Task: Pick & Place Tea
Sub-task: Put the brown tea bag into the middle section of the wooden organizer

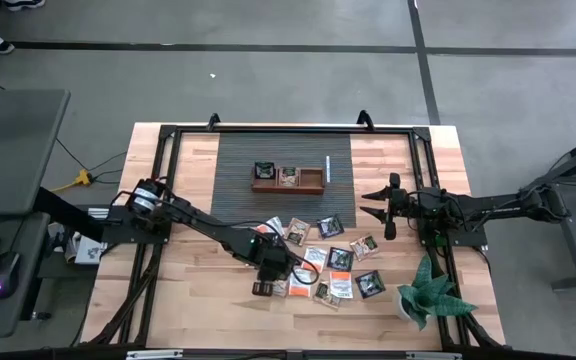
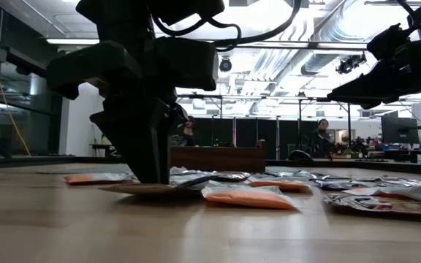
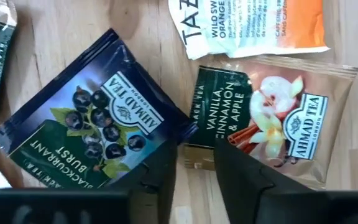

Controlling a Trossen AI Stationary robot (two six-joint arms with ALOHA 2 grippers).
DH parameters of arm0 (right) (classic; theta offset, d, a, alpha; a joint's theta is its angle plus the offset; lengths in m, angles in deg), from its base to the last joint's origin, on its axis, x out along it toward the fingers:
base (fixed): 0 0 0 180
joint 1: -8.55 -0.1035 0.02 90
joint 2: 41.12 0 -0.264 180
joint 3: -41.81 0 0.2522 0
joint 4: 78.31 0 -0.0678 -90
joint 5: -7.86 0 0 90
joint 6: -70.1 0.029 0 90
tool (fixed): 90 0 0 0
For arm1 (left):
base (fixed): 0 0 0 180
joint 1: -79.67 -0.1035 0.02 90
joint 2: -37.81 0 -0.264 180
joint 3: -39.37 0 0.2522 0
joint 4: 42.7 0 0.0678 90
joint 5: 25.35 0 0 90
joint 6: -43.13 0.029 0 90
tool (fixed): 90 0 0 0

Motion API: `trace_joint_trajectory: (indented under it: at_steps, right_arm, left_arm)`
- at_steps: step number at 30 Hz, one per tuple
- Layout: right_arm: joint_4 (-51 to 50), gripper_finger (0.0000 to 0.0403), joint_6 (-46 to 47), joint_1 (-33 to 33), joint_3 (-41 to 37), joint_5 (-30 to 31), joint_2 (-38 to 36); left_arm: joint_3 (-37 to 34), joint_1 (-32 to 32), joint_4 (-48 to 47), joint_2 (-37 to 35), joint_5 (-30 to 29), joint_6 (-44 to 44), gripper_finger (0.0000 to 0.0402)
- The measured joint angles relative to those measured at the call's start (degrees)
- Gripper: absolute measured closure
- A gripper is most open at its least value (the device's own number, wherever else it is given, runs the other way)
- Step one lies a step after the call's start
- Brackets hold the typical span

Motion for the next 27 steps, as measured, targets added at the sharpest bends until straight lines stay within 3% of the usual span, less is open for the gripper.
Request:
trace_joint_trajectory:
  at_steps: [10,20,27]
  right_arm:
    - [0.0,0.0245,0.02,0.0,0.0,0.0,0.0]
    - [-0.02,0.0241,0.01,0.0,0.0,0.0,0.0]
    - [-0.04,0.0245,0.0,0.0,0.0,0.0,0.0]
  left_arm:
    - [0.04,-0.17,0.18,1.13,1.35,-2.08,0.0395]
    - [-0.24,-0.04,-5.12,-1.35,2.73,-3.06,0.0401]
    - [-0.39,-0.07,-10.64,-6.01,-6.32,-2.86,0.0401]
